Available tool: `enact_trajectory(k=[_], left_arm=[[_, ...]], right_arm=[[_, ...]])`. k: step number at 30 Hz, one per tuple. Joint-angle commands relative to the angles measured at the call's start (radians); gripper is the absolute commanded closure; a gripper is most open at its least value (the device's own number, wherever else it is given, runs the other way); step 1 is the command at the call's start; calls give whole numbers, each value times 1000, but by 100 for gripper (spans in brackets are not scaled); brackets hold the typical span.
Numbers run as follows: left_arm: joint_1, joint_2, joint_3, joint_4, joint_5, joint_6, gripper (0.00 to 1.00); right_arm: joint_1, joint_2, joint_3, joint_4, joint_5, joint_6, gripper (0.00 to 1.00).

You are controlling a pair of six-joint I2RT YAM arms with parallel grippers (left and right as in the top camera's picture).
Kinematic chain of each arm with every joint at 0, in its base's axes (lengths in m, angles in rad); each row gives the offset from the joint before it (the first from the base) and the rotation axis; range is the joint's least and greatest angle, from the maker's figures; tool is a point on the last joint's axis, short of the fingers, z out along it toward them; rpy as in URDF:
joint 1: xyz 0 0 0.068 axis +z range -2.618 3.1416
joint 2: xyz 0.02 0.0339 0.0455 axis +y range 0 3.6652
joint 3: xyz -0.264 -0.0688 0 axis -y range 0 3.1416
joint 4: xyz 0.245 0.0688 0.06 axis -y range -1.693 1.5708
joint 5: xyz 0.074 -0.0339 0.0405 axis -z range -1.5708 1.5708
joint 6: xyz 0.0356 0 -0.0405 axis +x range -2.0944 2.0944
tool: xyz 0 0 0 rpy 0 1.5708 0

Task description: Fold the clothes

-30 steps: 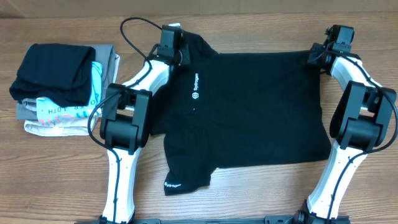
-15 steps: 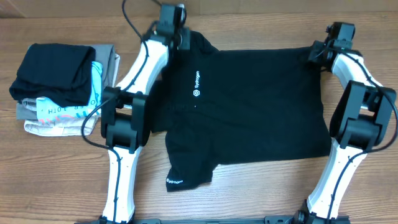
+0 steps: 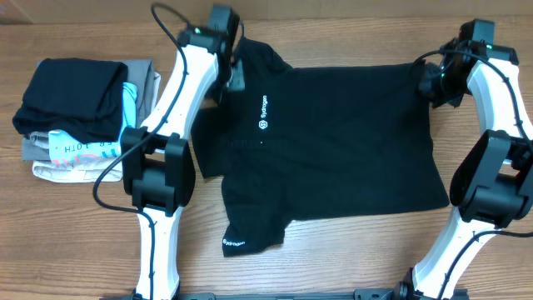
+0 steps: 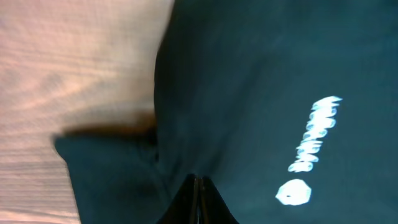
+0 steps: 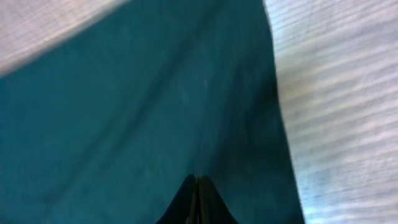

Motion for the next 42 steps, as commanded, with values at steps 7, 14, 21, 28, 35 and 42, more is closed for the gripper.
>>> enact_trajectory(k=[7,14,21,28,35,42], left_arm=[[22,19,-190,59,-4,-35,96],[25,21,-223,150,-98,-29,96],[26,21,-280,280,-145,26,96],[26,22,-312,428,-144,52,96],[26,34,-319,522,-130,79,96],[60,39,-315,539,-136,86,96]], right_arm=[[3,5,-145,58,1,2,96],[3,7,-290,259,1,3,96],[3,13,-351,375,0,4,96],[3,17,-402,477,1,14,96],[3,17,-447,599,2,29,96],[3,14,-438,663,-12,39,90]])
